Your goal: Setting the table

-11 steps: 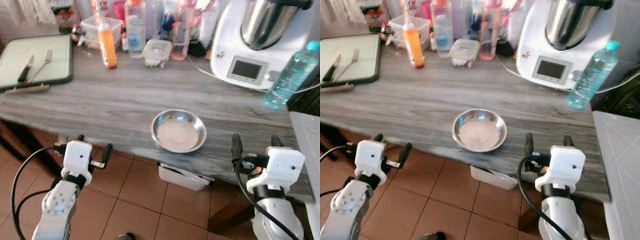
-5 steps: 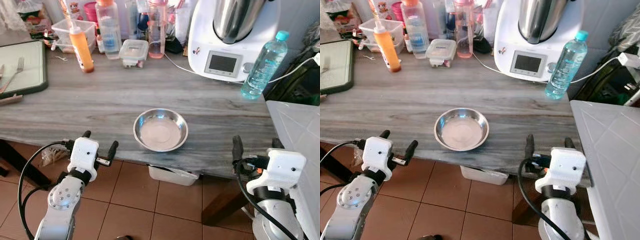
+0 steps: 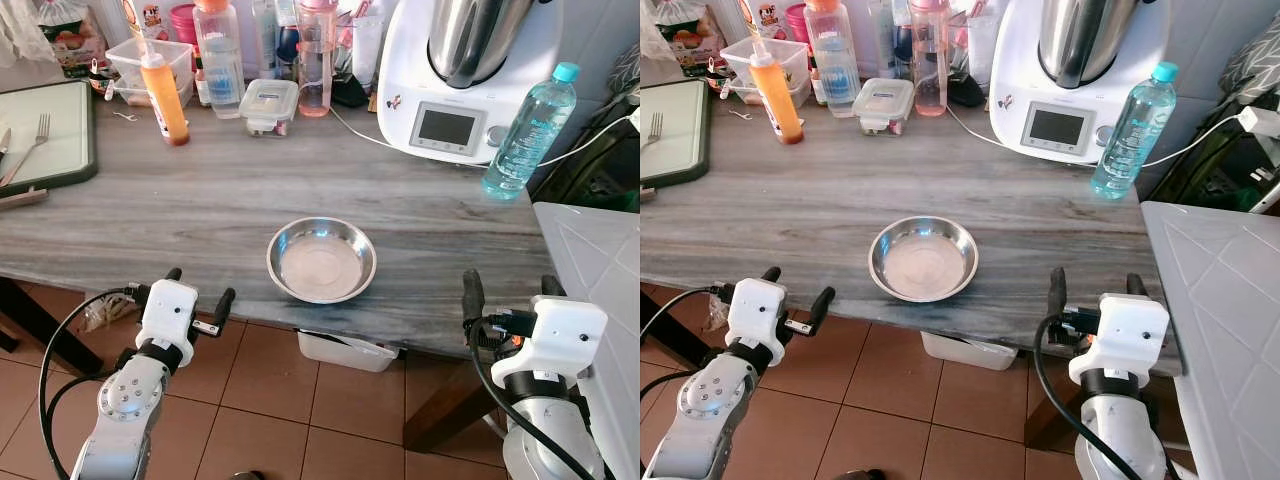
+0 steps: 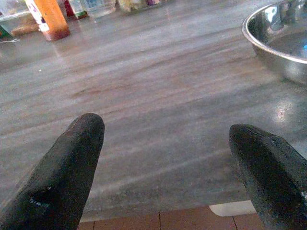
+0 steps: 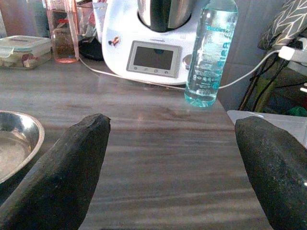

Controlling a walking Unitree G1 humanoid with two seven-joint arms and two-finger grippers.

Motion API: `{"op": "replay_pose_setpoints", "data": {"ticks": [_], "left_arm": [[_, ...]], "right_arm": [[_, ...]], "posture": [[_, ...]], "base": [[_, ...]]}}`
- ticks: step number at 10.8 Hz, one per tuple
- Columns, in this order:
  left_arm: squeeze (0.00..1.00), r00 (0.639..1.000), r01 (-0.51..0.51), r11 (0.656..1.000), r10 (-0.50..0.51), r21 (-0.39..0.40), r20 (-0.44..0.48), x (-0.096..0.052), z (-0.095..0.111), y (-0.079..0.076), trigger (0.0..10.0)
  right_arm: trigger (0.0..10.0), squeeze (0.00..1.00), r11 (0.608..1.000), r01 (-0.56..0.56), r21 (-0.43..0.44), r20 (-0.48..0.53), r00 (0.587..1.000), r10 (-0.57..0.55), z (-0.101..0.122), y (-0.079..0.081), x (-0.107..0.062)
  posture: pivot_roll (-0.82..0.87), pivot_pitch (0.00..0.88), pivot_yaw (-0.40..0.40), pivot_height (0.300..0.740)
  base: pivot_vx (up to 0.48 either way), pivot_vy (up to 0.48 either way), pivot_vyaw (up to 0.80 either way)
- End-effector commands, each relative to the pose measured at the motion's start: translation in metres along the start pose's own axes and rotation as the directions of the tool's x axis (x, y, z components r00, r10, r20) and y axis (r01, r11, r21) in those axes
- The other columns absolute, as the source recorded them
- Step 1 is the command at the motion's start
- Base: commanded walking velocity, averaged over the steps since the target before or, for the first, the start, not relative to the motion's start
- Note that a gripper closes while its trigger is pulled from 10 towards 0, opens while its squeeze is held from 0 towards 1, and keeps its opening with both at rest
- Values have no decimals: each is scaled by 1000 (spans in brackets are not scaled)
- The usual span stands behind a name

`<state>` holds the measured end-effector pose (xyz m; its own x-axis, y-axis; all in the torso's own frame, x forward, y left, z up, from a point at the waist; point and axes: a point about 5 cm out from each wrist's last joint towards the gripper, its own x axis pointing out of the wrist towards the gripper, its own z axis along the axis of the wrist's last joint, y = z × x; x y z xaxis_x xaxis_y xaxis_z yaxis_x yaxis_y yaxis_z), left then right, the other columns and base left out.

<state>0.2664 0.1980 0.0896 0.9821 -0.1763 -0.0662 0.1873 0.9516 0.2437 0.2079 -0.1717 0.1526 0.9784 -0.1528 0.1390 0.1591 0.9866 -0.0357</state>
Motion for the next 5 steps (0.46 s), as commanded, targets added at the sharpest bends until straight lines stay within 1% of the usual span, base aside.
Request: {"op": "replay_pose_setpoints", "data": {"ticks": [1, 3, 5], "left_arm": [[0, 1000, -11, 1000, 11, 10, 4, 2, 1, 3, 10000], [0, 1000, -12, 1000, 12, 10, -4, 4, -1, 5, 10000], [0, 1000, -15, 1000, 15, 5, -17, 6, -5, 6, 10000]], "right_arm": [[10000, 0, 1000, 17, 1, -11, 1000, -17, -2, -2, 0], [10000, 0, 1000, 17, 4, -12, 1000, -17, -3, -1, -1], [10000, 0, 1000, 14, 6, -12, 1000, -14, -2, -1, 0]], "posture": [[144, 115, 3, 740], [144, 117, 4, 740], [143, 116, 6, 740]], "base": [[0, 0, 0], [-281, 0, 0], [-369, 0, 0]]}}
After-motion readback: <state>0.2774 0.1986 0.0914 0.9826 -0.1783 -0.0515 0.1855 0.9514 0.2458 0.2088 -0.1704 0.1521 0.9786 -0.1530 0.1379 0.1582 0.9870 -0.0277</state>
